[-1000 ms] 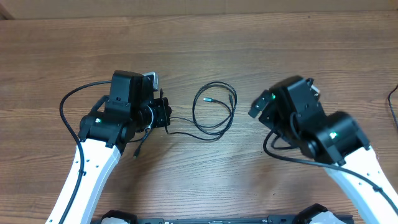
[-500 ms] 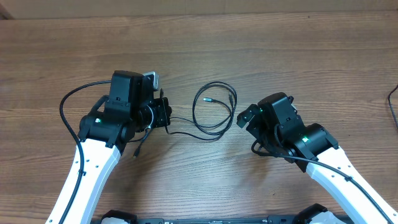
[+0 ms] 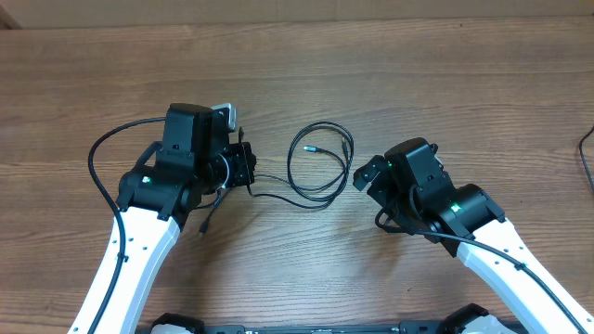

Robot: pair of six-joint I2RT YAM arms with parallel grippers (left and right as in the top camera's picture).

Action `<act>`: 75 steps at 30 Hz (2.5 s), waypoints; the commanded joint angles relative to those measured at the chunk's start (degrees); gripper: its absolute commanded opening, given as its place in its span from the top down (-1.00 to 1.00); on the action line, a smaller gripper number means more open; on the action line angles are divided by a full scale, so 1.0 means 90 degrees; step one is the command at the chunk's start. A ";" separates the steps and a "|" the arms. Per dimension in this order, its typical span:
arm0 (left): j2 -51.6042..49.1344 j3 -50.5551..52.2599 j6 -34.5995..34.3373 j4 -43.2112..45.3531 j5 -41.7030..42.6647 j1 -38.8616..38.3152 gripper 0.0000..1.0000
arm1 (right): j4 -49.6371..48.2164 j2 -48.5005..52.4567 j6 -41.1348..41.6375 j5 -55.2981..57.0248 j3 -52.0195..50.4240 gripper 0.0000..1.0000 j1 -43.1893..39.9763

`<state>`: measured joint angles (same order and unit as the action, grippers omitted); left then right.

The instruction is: Untangle cables

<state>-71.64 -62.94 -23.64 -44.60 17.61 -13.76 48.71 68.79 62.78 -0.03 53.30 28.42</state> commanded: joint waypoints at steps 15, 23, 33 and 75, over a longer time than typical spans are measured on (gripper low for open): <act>-0.0005 -0.0143 -0.0695 -0.0039 0.0002 0.0036 0.91 | -0.0027 -0.0053 0.0024 -0.0010 0.0017 -1.00 -0.0034; -0.0005 -0.0146 -0.0695 -0.0046 -0.0007 0.0036 0.92 | -0.0027 -0.0053 0.0024 -0.0012 0.0017 -1.00 -0.0034; -0.0005 -0.0143 -0.0925 -0.0041 -0.0673 0.0027 0.91 | -0.0027 -0.0053 0.0024 -0.0010 0.0017 -1.00 -0.0034; -0.0005 -0.0442 -0.1183 -0.0019 -0.0624 0.0022 0.92 | -0.0027 -0.0053 0.0024 -0.0012 0.0017 -1.00 -0.0034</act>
<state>-71.64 -65.47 -35.42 -44.49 10.28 -13.76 48.64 68.79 62.76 -0.05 53.30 28.42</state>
